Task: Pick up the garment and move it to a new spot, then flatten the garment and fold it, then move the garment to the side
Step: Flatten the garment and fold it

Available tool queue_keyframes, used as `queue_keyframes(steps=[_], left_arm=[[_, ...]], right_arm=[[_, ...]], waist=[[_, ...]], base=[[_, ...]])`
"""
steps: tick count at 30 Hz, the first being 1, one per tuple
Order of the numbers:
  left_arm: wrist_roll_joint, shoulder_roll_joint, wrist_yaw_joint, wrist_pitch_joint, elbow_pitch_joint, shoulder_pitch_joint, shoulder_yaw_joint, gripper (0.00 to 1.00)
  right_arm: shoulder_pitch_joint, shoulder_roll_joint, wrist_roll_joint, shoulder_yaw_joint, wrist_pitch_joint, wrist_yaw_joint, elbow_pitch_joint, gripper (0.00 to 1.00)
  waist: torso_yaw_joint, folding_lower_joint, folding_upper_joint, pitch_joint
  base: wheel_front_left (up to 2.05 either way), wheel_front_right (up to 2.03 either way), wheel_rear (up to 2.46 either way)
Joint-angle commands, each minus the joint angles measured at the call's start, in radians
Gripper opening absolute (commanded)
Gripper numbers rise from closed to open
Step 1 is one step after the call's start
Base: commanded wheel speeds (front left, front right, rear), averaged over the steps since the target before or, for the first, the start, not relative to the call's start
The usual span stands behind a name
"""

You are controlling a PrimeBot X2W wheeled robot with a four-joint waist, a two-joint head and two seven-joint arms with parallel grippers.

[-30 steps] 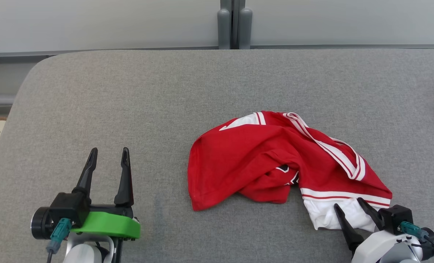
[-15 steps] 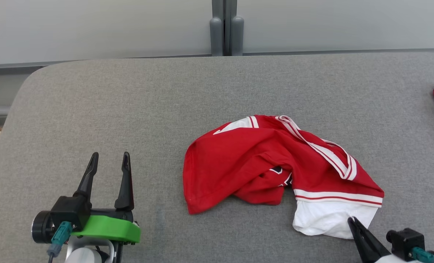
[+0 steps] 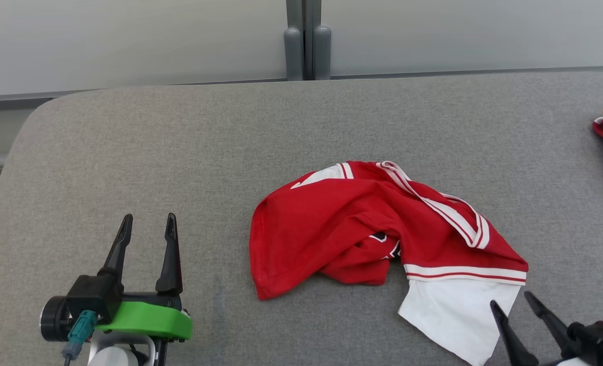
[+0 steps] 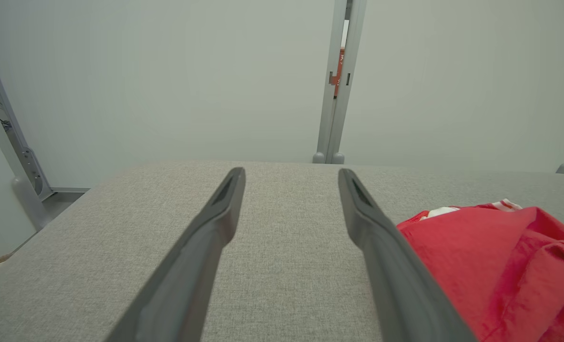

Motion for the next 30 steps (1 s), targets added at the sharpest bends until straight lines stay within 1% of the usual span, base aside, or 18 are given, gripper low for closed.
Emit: queue_keyframes(steps=[1, 4, 9, 14, 17, 18, 19, 20, 22, 28, 30], left_arm=[[0.003, 0.001, -0.002, 0.0, -0.001, 0.007, 0.002, 1.0], [0.003, 0.001, -0.002, 0.0, 0.002, 0.002, -0.005, 1.0], [-0.002, 0.001, 0.0, 0.0, -0.001, -0.007, -0.016, 1.0], [-0.008, 0.001, 0.004, 0.0, -0.004, -0.026, -0.023, 1.0], [-0.01, 0.001, 0.004, 0.0, -0.003, -0.038, -0.028, 1.0], [-0.01, 0.001, 0.004, 0.0, -0.002, -0.04, -0.03, 1.0], [-0.009, 0.001, 0.004, 0.0, -0.001, -0.042, -0.031, 1.0], [-0.01, 0.001, 0.003, 0.0, 0.001, -0.043, -0.031, 1.0], [-0.01, 0.001, 0.004, 0.0, 0.001, -0.047, -0.033, 1.0], [-0.006, 0.001, 0.006, 0.0, 0.004, -0.056, -0.032, 1.0], [-0.005, 0.001, 0.006, 0.0, 0.006, -0.059, -0.034, 1.0]], right_arm=[[-0.03, -0.01, -0.015, -0.017, -0.007, -0.001, -0.003, 1.0], [-0.089, -0.02, -0.053, -0.046, 0.015, -0.001, 0.018, 1.0], [-0.179, -0.042, -0.114, -0.037, 0.061, -0.001, 0.076, 1.0], [-0.27, -0.065, -0.161, -0.004, 0.094, -0.001, 0.184, 1.0], [-0.325, -0.069, -0.18, 0.011, 0.109, -0.001, 0.279, 1.0], [-0.343, -0.069, -0.183, 0.016, 0.106, -0.001, 0.303, 0.71], [-0.368, -0.065, -0.179, 0.021, 0.098, -0.001, 0.33, 0.33], [-0.384, -0.058, -0.17, 0.025, 0.095, -0.001, 0.352, 0.0], [-0.417, -0.059, -0.16, 0.033, 0.088, -0.001, 0.395, 0.0], [-0.548, -0.062, -0.119, -0.038, 0.017, -0.001, 0.502, 0.0], [-0.578, -0.049, -0.1, -0.052, 0.007, -0.001, 0.544, 0.0]], waist=[[0.0, 0.0, -0.0001, -0.002], [0.007, 0.0, -0.0001, -0.004], [0.026, 0.0, -0.0001, 0.008], [0.047, 0.0, -0.0001, 0.038], [0.057, 0.0, -0.0001, 0.056], [0.06, 0.0, -0.0001, 0.059], [0.062, 0.0, -0.0001, 0.062], [0.064, 0.0, -0.0001, 0.064], [0.066, 0.0, -0.0001, 0.067], [0.064, 0.0, -0.0001, 0.073], [0.064, 0.0, -0.0001, 0.072]], base=[[0.0, 0.0, 0.0], [0.0, 0.0, 0.0], [0.0, 0.0, 0.0], [0.0, 0.0, 0.0], [0.0, 0.0, 0.0], [0.0, 0.0, 0.0], [0.0, 0.0, 0.0], [0.0, 0.0, 0.0], [0.0, 0.0, 0.0], [0.0, 0.0, 0.0], [0.0, 0.0, 0.0]])
